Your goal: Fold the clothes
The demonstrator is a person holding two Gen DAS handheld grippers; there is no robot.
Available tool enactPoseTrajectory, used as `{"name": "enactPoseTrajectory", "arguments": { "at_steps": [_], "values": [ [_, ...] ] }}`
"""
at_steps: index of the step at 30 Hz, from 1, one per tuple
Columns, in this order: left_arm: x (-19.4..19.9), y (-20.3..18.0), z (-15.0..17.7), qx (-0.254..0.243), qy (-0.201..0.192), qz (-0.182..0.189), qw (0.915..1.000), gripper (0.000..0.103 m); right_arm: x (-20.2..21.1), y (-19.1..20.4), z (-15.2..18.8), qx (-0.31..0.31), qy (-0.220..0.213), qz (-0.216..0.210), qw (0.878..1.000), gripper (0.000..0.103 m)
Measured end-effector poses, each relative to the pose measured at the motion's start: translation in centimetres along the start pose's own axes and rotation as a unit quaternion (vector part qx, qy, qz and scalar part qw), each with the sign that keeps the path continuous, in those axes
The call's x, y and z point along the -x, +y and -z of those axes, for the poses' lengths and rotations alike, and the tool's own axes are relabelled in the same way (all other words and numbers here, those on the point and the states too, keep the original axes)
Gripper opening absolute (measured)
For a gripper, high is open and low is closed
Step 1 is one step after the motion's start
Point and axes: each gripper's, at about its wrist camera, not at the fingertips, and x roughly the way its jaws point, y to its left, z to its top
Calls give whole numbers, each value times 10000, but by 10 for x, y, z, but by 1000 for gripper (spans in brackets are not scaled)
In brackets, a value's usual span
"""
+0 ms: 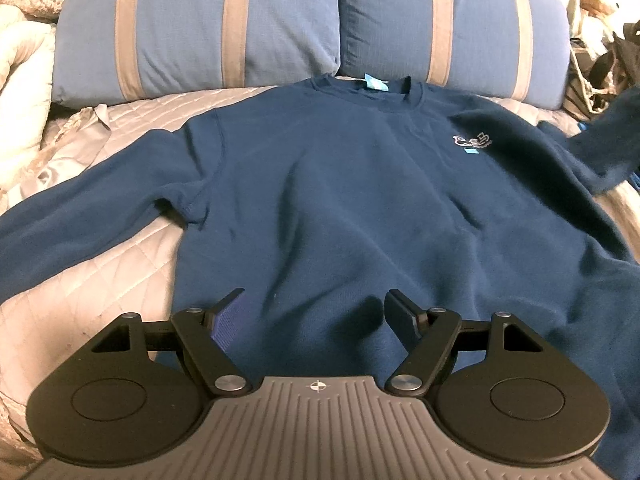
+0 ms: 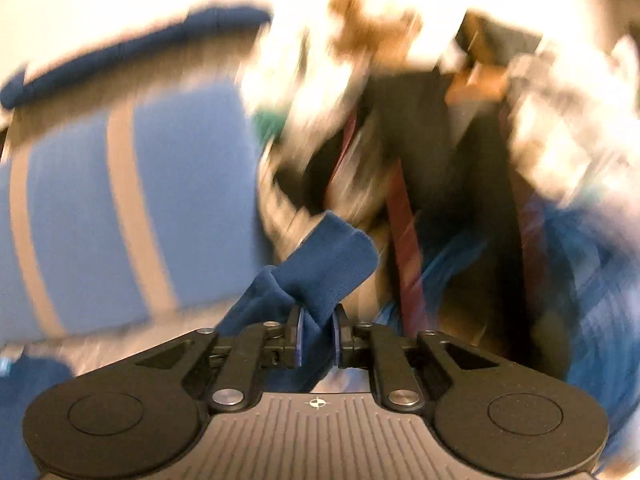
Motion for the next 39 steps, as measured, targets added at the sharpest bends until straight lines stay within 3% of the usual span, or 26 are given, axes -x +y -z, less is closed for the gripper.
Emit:
{"name": "enactPoseTrajectory", "arguments": {
  "at_steps": [2, 6, 11, 13, 15, 16, 18, 19, 22, 26, 28, 33, 39],
  "values": [
    [0, 1, 0, 13, -17, 13, 10000, 74, 22, -24, -16, -72, -322, 326, 9989, 16],
    [0, 4, 1, 38, -50, 39, 10000, 74, 36, -68, -4, -74, -244, 969, 9950, 16],
    [1, 4, 1, 30, -71, 41, 10000, 74, 15, -93, 52, -22, 435, 1584, 9864, 19],
    [2, 4, 1, 25, -78, 37, 10000, 74, 6, -100, 73, -57, 718, 1776, 9815, 28],
    [3, 4, 1, 31, -92, 33, 9999, 74, 5, -102, 86, -235, 824, 1976, 9765, 50],
    [3, 4, 1, 40, -97, 30, 9999, 74, 8, -100, 89, -307, 781, 2087, 9744, 56],
    [3, 4, 1, 37, -96, 18, 9999, 74, 18, -94, 89, -387, 603, 2254, 9716, 79],
    [3, 3, 1, 26, -93, 10, 10000, 74, 24, -89, 88, -385, 489, 2286, 9715, 81],
    [3, 1, 1, 2, -85, -14, 10000, 74, 40, -66, 85, -82, 166, 2010, 9794, 88],
    [3, 1, 1, -5, -84, -40, 10000, 74, 39, -18, 85, 506, 217, 941, 9940, 87],
    [4, 1, 1, -1, -80, -47, 10000, 74, 28, 11, 89, 842, 302, 343, 9954, 84],
    [2, 3, 1, 43, -60, -19, 10000, 74, -14, 84, 102, 1451, 642, -695, 9849, 76],
    [0, 8, 0, 128, -26, 54, 9999, 74, -65, 155, 115, 1896, 1025, -1103, 9702, 69]
  ]
}}
